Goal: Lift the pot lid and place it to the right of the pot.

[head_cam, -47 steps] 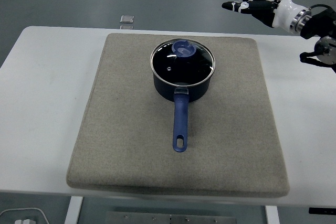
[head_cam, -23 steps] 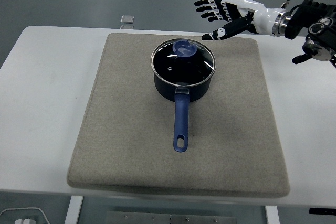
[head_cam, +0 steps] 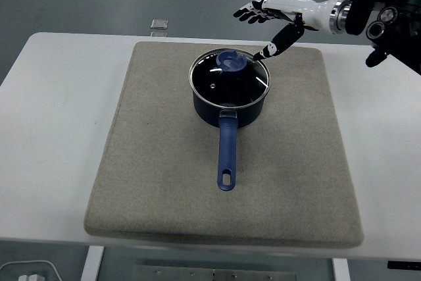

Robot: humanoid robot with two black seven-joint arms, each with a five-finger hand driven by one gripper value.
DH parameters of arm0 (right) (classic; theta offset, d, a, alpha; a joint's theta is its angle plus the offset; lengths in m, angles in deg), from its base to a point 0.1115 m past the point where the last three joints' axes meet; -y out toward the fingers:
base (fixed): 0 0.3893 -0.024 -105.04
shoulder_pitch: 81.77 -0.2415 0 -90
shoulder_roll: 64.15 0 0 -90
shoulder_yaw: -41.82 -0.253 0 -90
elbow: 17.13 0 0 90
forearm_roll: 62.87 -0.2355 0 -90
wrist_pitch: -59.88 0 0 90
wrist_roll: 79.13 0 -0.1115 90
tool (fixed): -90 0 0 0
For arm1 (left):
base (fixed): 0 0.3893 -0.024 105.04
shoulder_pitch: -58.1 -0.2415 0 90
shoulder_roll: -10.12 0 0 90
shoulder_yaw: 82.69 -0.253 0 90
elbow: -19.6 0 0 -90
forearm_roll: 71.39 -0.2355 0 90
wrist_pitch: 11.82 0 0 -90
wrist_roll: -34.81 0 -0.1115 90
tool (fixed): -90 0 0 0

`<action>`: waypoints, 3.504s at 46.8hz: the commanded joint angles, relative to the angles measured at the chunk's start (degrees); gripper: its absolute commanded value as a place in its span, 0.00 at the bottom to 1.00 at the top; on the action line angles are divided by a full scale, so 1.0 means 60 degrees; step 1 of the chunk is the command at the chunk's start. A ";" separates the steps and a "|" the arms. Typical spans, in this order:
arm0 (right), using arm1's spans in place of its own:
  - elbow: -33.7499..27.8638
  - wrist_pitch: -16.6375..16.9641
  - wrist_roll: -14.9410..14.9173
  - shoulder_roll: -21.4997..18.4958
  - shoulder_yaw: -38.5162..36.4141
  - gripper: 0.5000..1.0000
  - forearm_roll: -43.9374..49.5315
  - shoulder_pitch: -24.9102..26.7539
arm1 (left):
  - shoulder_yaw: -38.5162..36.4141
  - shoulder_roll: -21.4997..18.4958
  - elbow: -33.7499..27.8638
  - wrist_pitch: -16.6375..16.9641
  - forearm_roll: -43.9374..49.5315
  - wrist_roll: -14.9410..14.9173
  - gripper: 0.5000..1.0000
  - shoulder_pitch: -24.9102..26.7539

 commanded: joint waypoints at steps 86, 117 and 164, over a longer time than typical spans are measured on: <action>0.0398 -0.0071 -0.0378 -0.1222 0.1956 0.77 0.3793 -0.1372 | 0.0000 0.0000 0.0000 0.0000 0.0000 0.0001 1.00 0.0002; 0.0383 -0.0027 -0.0407 -0.1251 0.1942 0.60 0.3778 -0.1357 | 0.0000 0.0000 0.0000 0.0000 0.0000 0.0001 1.00 0.0002; 0.0325 0.0310 -0.0422 -0.1310 0.1839 0.43 0.3720 -0.1386 | 0.0000 0.0000 0.0000 0.0000 0.0000 0.0001 1.00 0.0002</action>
